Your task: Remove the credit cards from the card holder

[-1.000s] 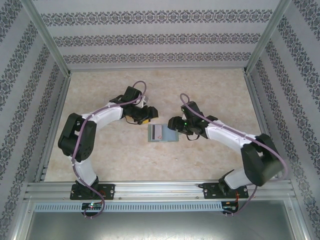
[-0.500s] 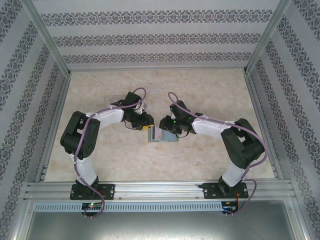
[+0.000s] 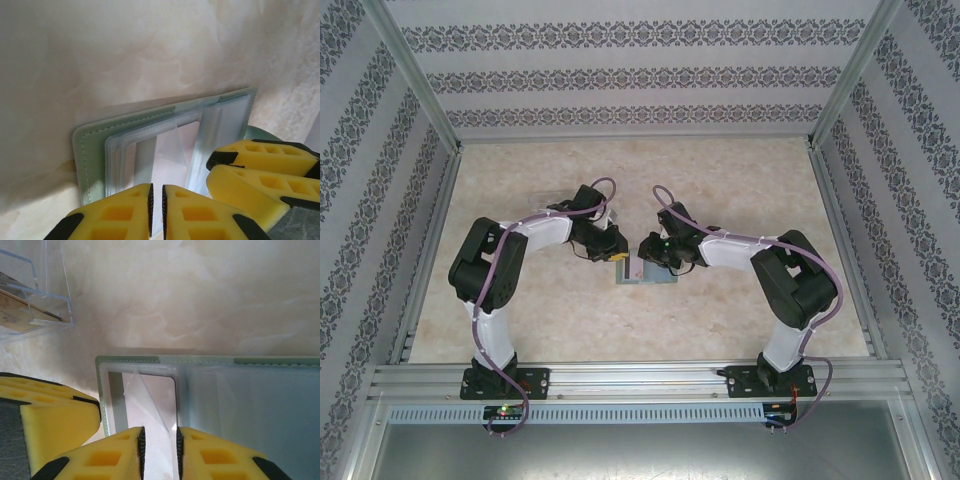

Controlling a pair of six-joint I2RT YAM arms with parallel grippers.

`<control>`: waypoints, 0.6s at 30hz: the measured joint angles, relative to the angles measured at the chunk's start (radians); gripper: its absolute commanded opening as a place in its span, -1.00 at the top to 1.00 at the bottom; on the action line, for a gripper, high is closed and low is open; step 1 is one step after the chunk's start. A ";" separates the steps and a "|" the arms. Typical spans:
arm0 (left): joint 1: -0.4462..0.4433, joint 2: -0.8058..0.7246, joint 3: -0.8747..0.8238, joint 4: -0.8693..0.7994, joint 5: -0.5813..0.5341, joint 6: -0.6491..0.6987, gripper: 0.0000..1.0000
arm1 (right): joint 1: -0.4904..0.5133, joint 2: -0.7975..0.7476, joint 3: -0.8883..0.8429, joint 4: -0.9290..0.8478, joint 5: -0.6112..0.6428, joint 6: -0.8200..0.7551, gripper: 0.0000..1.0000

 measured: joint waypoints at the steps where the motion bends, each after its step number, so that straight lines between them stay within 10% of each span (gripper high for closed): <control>1: 0.000 0.002 0.000 -0.001 0.000 0.000 0.69 | 0.000 0.001 0.000 0.002 0.000 0.000 0.48; 18: 0.000 0.025 0.000 -0.014 -0.002 0.000 0.74 | 0.000 0.039 0.000 0.024 -0.013 0.000 0.58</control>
